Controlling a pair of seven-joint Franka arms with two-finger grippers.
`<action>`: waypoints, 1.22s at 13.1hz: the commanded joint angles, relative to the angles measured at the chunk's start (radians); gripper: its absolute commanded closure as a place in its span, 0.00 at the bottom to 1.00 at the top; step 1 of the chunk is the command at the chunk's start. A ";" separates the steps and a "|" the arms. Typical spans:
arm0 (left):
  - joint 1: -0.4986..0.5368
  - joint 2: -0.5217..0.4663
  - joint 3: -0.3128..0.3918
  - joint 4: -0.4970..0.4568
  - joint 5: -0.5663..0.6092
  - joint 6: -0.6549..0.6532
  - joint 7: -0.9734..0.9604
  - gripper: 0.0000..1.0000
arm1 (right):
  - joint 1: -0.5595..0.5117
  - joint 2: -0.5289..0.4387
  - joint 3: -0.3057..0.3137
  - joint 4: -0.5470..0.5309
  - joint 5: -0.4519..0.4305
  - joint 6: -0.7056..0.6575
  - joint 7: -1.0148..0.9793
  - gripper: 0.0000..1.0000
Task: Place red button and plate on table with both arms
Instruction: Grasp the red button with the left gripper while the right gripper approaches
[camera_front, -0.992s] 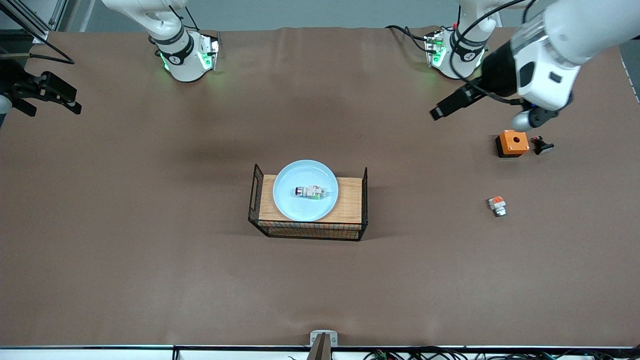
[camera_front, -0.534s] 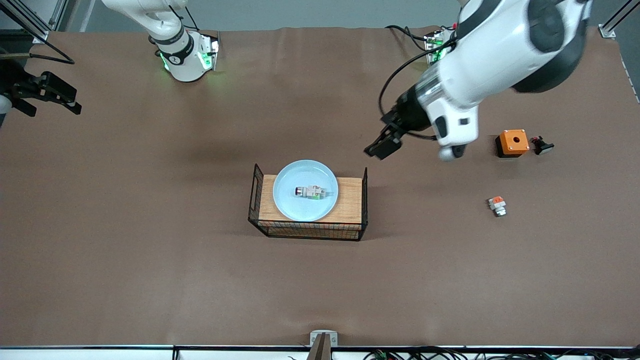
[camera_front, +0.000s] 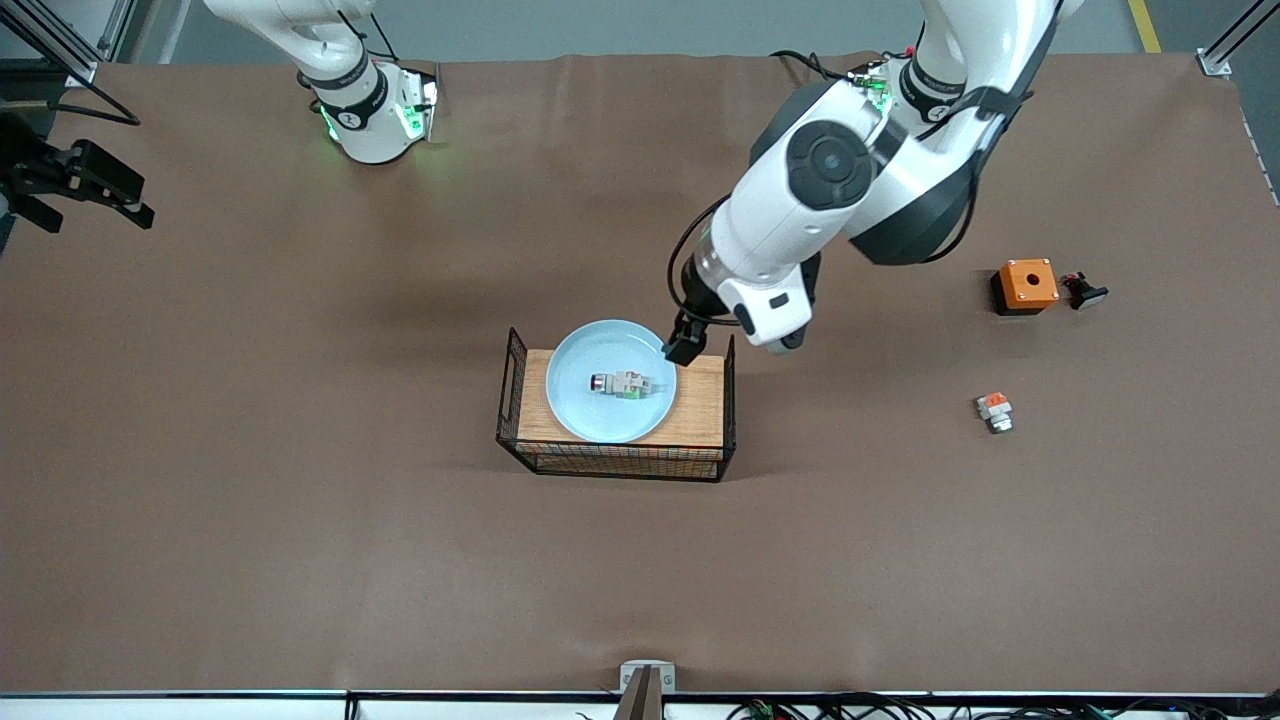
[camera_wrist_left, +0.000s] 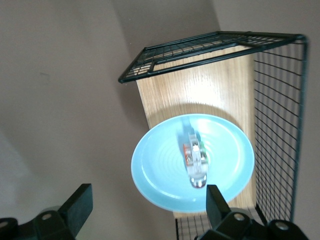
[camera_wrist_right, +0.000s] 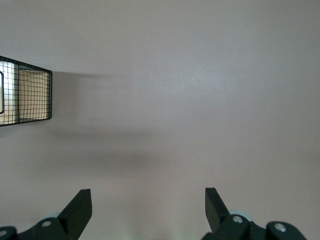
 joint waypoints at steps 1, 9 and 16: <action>-0.016 0.083 0.009 0.100 0.031 0.010 -0.116 0.00 | -0.003 0.040 0.003 0.020 -0.017 -0.010 -0.005 0.00; -0.085 0.168 0.077 0.138 0.031 0.155 -0.270 0.00 | -0.058 0.260 -0.004 0.049 -0.026 0.004 -0.002 0.00; -0.230 0.221 0.221 0.148 0.029 0.246 -0.316 0.00 | 0.094 0.247 0.026 0.046 0.049 -0.041 0.775 0.00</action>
